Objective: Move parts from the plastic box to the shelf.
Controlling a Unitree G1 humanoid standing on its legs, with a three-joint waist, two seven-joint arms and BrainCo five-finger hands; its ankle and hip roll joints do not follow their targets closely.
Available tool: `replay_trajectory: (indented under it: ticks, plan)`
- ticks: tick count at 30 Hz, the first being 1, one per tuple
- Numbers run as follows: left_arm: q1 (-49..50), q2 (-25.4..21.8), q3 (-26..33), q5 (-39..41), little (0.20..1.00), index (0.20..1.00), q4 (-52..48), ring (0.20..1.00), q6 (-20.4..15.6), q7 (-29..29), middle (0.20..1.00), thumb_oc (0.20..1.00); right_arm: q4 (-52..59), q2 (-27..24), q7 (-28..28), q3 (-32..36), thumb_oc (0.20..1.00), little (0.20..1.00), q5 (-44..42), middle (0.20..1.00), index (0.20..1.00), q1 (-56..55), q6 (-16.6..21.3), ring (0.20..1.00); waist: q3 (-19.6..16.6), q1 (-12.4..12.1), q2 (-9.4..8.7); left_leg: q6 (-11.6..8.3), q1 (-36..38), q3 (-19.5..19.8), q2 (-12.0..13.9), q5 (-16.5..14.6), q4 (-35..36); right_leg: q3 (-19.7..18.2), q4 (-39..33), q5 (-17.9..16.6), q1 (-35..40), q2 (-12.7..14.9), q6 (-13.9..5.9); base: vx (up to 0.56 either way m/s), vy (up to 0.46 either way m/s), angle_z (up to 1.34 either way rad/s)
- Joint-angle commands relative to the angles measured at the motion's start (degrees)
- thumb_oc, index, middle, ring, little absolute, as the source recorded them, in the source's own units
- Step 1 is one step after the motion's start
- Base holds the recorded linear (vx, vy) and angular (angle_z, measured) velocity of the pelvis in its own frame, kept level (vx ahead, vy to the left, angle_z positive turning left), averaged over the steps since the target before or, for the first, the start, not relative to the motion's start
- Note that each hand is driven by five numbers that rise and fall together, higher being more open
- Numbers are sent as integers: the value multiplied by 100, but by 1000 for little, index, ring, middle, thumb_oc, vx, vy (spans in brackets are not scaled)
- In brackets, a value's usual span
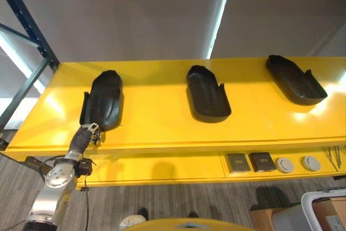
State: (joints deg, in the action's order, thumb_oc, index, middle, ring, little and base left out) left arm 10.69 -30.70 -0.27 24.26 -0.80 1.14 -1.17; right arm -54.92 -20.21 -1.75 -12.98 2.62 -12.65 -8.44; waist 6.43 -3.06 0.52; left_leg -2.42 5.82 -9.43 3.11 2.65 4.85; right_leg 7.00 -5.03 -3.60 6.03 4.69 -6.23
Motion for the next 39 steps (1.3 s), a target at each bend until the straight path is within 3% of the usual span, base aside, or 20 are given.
replay_trajectory:
  ticks: [1,12,24,30,31,32,36,39]
  plan:
    - [-491,-164,110,-16,200,200,68,200,-445,-185,200,200,-85,-106,-57,-221,1000,1000,73,1000,1000,240,63,1000,62,24,-194,71,-94,12,-79,-634,-573,59,261,229,-49,71,-265,0,0,0]
    - [-874,-3,-169,-36,200,200,819,200,-374,-575,200,200,35,-202,50,-298,1000,1000,222,1000,1000,257,-14,1000,47,208,-220,78,-41,-101,-38,-645,-580,-42,302,248,-74,52,-267,0,0,0]
    - [-1368,196,-180,-186,200,200,2035,200,-743,-1052,200,200,130,-311,218,-377,1000,1000,428,1000,1000,310,-48,1000,20,398,-245,82,44,-197,2,-647,-569,-138,323,283,-63,42,-269,10,5,-5]
    - [-1418,160,-128,-212,200,200,1921,200,-868,-899,200,200,120,-296,244,-369,1000,1000,472,1000,1000,315,-39,1000,23,397,-242,90,56,-193,-4,-663,-573,-136,320,290,-50,55,-270,0,0,0]
    - [-1401,149,-122,-211,564,564,1793,564,-914,-815,564,564,101,-283,240,-367,1000,1000,472,1000,1000,317,-16,1000,27,382,-238,92,49,-183,-8,-669,-580,-131,322,293,-50,58,-268,0,0,0]
    - [-1372,133,-96,-195,1000,1000,1624,1000,-927,-716,1000,1000,79,-272,247,-344,1000,1000,490,1000,1000,323,10,1000,31,364,-233,94,44,-170,-12,-669,-585,-127,322,292,-48,63,-265,0,0,0]
    - [-1172,115,14,103,1000,1000,810,1000,-1032,-235,1000,1000,111,-228,238,-301,1000,1000,467,1000,1000,342,-34,1000,48,272,-216,97,43,-121,-31,-685,-584,-84,287,284,-5,79,-250,-20,-6,1]
    - [-855,153,96,863,1000,1000,-64,1000,-973,854,1000,1000,111,-156,204,-220,1000,1000,481,1000,1000,338,-41,1000,48,138,-185,88,19,-40,-57,-680,-577,-16,248,252,24,99,-240,-75,-24,3]
